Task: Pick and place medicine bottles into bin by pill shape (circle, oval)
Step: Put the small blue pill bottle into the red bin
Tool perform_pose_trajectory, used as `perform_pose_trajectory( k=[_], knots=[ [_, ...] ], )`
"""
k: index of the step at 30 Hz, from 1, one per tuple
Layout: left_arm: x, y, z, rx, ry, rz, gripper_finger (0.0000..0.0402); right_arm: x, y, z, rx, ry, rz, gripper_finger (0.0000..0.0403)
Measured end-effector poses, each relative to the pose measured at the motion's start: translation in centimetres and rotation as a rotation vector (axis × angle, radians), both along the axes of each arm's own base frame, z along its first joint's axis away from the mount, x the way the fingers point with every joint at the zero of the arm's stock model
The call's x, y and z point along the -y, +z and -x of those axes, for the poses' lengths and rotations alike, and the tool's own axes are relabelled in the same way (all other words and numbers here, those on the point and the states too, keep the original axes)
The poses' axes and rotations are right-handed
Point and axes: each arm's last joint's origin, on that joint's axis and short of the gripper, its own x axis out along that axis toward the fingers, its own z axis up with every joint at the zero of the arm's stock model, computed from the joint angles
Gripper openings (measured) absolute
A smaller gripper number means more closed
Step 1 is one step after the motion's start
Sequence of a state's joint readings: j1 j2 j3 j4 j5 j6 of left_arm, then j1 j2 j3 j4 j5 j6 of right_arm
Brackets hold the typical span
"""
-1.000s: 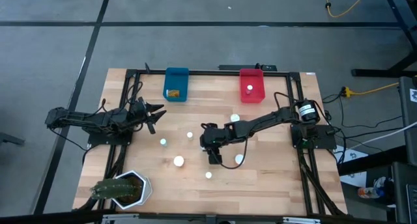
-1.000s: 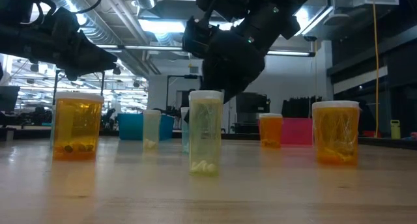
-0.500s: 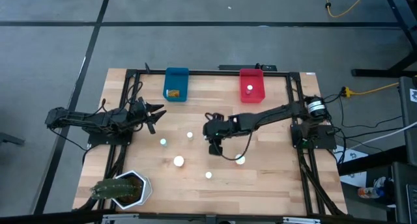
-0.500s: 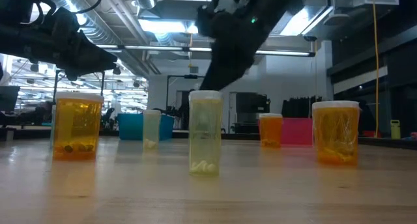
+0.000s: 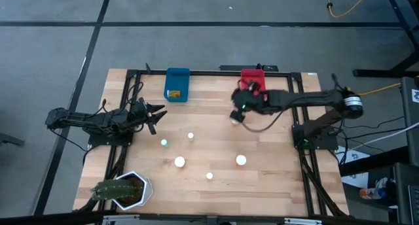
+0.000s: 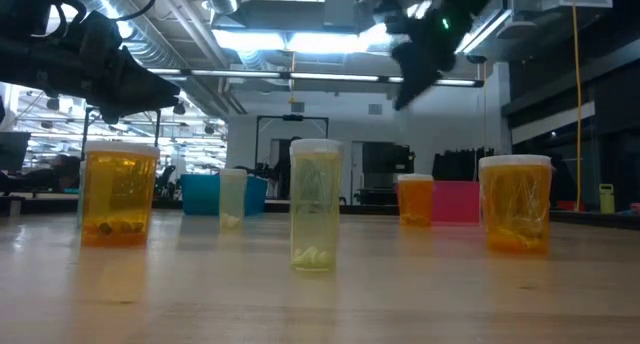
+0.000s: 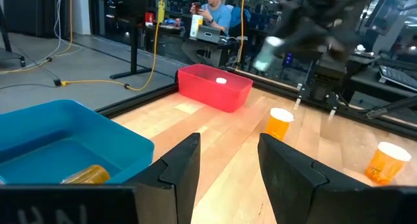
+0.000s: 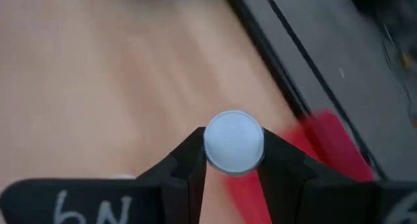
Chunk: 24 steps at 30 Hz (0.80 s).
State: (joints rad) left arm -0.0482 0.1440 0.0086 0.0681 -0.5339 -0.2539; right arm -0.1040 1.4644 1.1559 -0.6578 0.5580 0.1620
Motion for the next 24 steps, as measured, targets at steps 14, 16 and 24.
perform_pose_trajectory(
  k=[14,16,24],
  knots=[
    [0.0,0.0,0.0,0.001,0.000,0.001,0.0147,9.5,-6.7,5.4,0.100,-0.218,-0.108,0.0116],
    [0.0,0.0,0.0,0.000,0.000,0.001,0.0147,10.3,-6.8,5.9,0.093,-0.244,-0.106,0.0116],
    [0.0,0.0,0.0,0.000,0.000,0.000,0.0147,12.6,-6.7,7.6,0.078,-0.319,-0.083,0.0116]
  ],
)
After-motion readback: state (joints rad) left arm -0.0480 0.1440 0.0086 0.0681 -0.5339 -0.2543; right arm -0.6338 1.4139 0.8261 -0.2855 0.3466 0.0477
